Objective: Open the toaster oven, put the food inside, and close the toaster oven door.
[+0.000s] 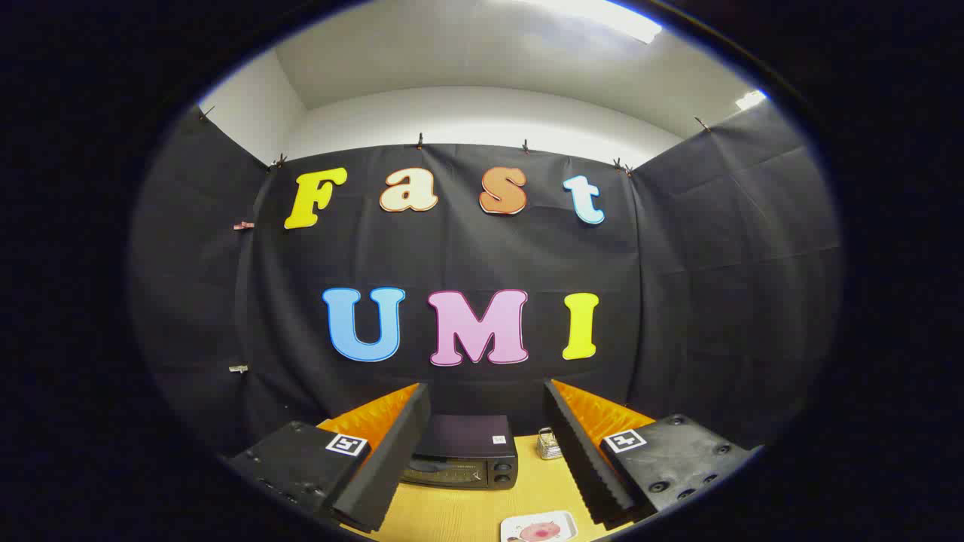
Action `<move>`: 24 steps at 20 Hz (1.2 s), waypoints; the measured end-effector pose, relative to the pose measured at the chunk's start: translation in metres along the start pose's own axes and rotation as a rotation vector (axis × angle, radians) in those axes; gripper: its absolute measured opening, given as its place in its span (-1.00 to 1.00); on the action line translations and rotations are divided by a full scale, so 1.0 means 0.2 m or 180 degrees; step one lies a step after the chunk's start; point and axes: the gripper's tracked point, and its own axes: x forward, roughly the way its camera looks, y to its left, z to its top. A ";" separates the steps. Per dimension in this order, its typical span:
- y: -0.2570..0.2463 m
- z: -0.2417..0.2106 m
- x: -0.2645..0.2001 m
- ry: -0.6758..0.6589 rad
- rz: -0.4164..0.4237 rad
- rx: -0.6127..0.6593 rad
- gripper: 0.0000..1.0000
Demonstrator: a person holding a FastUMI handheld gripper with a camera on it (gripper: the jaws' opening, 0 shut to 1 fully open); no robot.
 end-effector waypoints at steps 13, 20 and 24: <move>0.03 0.03 -0.02 -0.0051 -0.0007 -0.0014 0.95; 0.04 0.03 0.00 -0.0071 -0.0052 -0.0053 0.95; 0.07 0.02 -0.01 -0.0058 -0.0077 -0.0043 0.95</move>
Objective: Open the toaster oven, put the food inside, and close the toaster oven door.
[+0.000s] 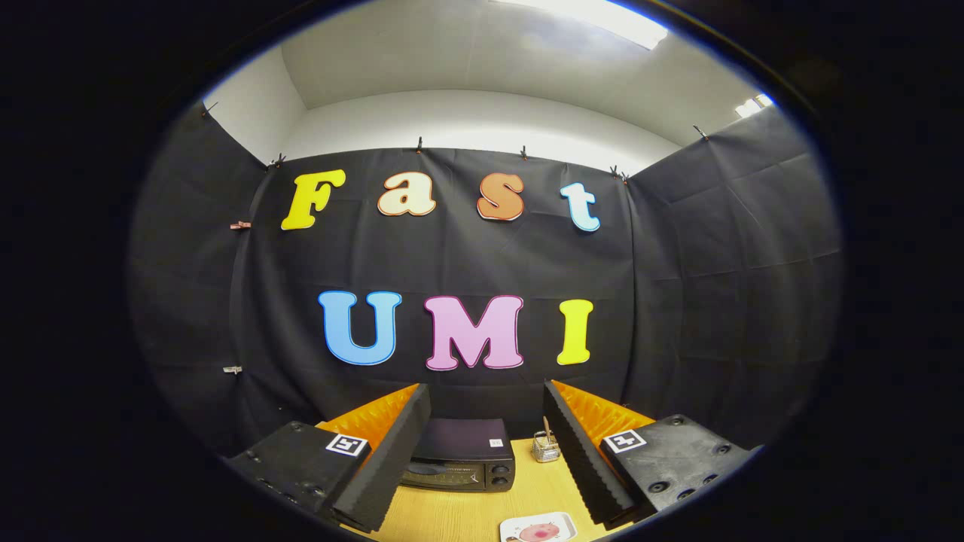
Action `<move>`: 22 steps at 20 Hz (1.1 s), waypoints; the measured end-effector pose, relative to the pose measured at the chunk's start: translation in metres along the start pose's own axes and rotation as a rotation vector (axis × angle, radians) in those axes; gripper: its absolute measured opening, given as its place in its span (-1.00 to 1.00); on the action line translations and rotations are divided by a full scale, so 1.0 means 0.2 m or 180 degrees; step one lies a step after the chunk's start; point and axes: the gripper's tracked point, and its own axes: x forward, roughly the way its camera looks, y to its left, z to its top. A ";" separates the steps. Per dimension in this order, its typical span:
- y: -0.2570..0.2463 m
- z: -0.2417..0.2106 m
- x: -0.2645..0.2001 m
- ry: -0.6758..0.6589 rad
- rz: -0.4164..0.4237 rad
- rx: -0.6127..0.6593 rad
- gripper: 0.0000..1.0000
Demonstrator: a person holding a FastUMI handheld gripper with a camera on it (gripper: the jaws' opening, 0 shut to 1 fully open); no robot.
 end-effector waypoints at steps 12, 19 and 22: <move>0.13 -0.13 0.29 0.0037 0.0007 0.0025 0.95; 0.40 -0.53 0.72 0.0390 0.0308 0.0085 0.96; 0.52 -0.78 0.85 0.0639 0.0345 0.0069 0.96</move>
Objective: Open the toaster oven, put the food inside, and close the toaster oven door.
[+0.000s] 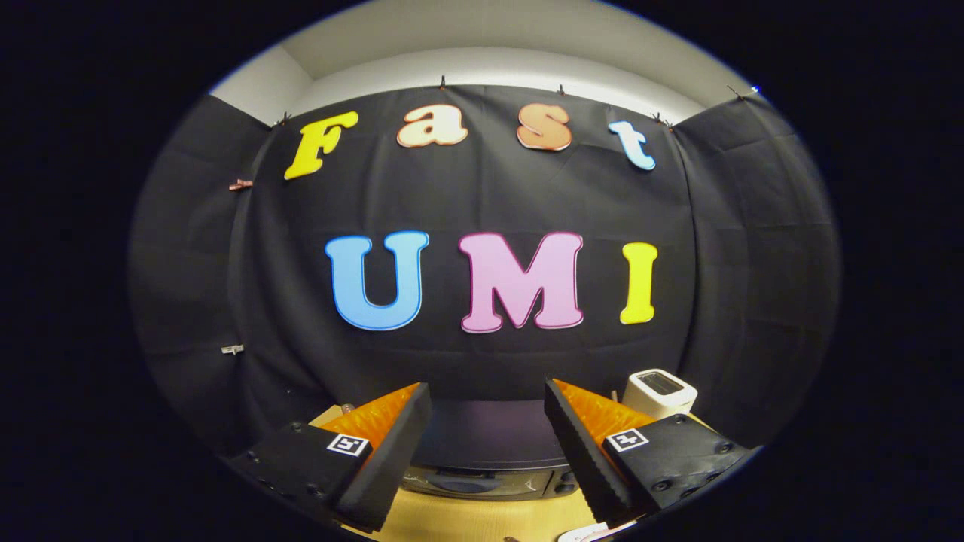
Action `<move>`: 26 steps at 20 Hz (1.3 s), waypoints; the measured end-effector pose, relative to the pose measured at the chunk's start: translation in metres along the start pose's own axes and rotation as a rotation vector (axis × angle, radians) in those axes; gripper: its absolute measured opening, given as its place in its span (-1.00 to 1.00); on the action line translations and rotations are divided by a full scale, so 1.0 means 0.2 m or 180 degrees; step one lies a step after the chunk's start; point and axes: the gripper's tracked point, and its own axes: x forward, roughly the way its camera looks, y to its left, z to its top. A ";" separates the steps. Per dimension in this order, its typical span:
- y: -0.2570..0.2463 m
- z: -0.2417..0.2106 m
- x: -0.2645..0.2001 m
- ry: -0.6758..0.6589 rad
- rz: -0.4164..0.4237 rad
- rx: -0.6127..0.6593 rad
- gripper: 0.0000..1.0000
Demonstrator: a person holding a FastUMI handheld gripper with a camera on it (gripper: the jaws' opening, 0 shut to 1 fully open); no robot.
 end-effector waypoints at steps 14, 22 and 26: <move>0.08 -1.03 0.30 0.1391 -0.0168 0.0081 0.98; 0.09 -1.08 0.31 0.1427 -0.0239 0.0003 0.98; 0.09 -1.13 0.16 0.1578 -0.0205 0.0056 0.97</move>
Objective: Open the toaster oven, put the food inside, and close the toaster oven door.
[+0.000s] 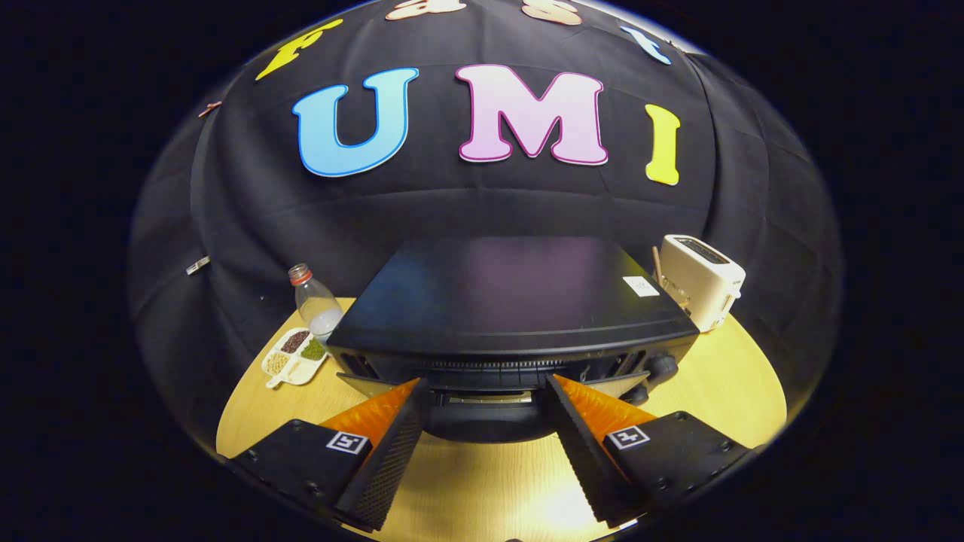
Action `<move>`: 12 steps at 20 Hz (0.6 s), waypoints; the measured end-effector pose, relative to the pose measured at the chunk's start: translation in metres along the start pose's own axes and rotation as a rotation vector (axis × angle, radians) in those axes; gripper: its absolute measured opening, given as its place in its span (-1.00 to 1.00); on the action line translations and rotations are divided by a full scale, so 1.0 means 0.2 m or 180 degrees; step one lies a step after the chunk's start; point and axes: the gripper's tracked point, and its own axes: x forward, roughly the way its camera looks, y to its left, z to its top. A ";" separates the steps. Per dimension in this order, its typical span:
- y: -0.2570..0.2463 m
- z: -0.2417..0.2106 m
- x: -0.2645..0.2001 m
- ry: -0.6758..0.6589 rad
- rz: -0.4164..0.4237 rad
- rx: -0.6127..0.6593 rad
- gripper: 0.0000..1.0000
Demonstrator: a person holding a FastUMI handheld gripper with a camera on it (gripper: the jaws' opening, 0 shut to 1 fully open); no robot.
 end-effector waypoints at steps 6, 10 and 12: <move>-0.04 -0.41 -0.17 0.0591 0.0061 -0.0103 0.92; -0.06 -0.62 -0.27 0.0966 0.0131 0.0046 0.93; -0.08 -0.63 -0.30 0.0994 0.0137 0.0017 0.93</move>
